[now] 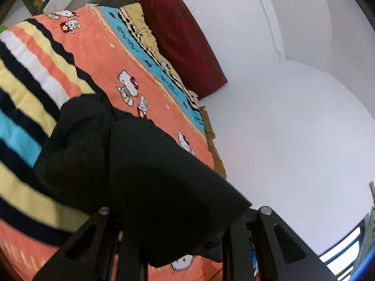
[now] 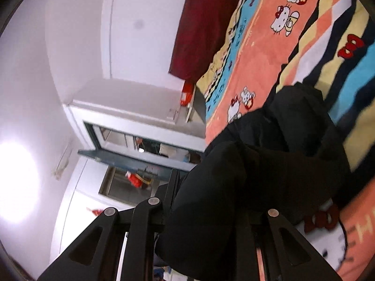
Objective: Fold large clothes
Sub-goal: 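Lift the held jacket edge and fold it over with both grippers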
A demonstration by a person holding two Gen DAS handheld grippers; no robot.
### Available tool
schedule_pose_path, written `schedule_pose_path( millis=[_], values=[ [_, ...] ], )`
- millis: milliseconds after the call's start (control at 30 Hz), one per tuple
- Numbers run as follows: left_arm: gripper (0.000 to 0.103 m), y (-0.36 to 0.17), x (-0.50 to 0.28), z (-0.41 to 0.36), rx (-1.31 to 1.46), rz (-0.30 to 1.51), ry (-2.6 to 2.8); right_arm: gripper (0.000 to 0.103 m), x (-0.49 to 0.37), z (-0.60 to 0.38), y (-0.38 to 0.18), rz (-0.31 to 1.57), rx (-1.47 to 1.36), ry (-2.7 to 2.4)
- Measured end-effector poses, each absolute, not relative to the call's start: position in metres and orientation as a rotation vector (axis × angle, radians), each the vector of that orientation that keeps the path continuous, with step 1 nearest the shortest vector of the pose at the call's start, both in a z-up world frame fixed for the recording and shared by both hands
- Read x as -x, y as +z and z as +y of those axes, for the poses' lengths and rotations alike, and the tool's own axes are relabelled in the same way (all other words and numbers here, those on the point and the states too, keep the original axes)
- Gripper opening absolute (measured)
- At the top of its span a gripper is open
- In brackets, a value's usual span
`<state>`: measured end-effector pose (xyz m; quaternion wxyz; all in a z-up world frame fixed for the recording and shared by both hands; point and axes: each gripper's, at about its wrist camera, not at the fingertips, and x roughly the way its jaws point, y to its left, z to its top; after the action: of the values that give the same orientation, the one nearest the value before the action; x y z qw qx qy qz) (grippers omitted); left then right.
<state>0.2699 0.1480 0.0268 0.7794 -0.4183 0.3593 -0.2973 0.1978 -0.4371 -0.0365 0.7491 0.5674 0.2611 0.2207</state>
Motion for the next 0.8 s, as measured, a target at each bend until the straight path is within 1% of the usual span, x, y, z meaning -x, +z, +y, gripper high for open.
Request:
schedule_pose_path(
  millis=[100, 167, 267, 367, 500, 567, 667, 700, 733, 767, 800],
  values=[
    [0.019, 0.026, -0.307, 0.142, 0.879, 0.795, -0.612, 0.021, -0.232, -0.436, -0.039, 0.586, -1.242, 0.434],
    [0.021, 0.023, -0.331, 0.137, 0.854, 0.81, -0.589, 0.022, -0.252, -0.437, -0.041, 0.601, -1.238, 0.406],
    [0.022, 0.009, -0.369, 0.127, 0.836, 0.84, -0.556, 0.022, -0.286, -0.44, -0.048, 0.637, -1.224, 0.35],
    [0.026, -0.012, -0.401, 0.118, 0.815, 0.879, -0.523, 0.022, -0.316, -0.442, -0.065, 0.686, -1.203, 0.299],
    [0.035, -0.063, -0.442, 0.11, 0.85, 0.974, -0.483, 0.021, -0.35, -0.444, -0.099, 0.739, -1.22, 0.24],
    [0.035, -0.084, -0.455, 0.107, 0.877, 0.987, -0.491, 0.021, -0.357, -0.444, -0.115, 0.746, -1.25, 0.238],
    [0.036, -0.093, -0.461, 0.105, 0.896, 0.973, -0.502, 0.021, -0.365, -0.442, -0.125, 0.731, -1.256, 0.233],
    [0.036, -0.093, -0.461, 0.105, 0.899, 0.973, -0.503, 0.022, -0.366, -0.441, -0.125, 0.729, -1.25, 0.232],
    [0.037, -0.091, -0.462, 0.105, 0.908, 0.975, -0.504, 0.025, -0.367, -0.441, -0.124, 0.726, -1.249, 0.233],
    [0.041, -0.09, -0.461, 0.107, 0.92, 0.975, -0.507, 0.026, -0.366, -0.442, -0.124, 0.725, -1.254, 0.231],
    [0.045, -0.086, -0.459, 0.11, 0.945, 0.967, -0.513, 0.03, -0.364, -0.444, -0.122, 0.72, -1.265, 0.234]
  ],
)
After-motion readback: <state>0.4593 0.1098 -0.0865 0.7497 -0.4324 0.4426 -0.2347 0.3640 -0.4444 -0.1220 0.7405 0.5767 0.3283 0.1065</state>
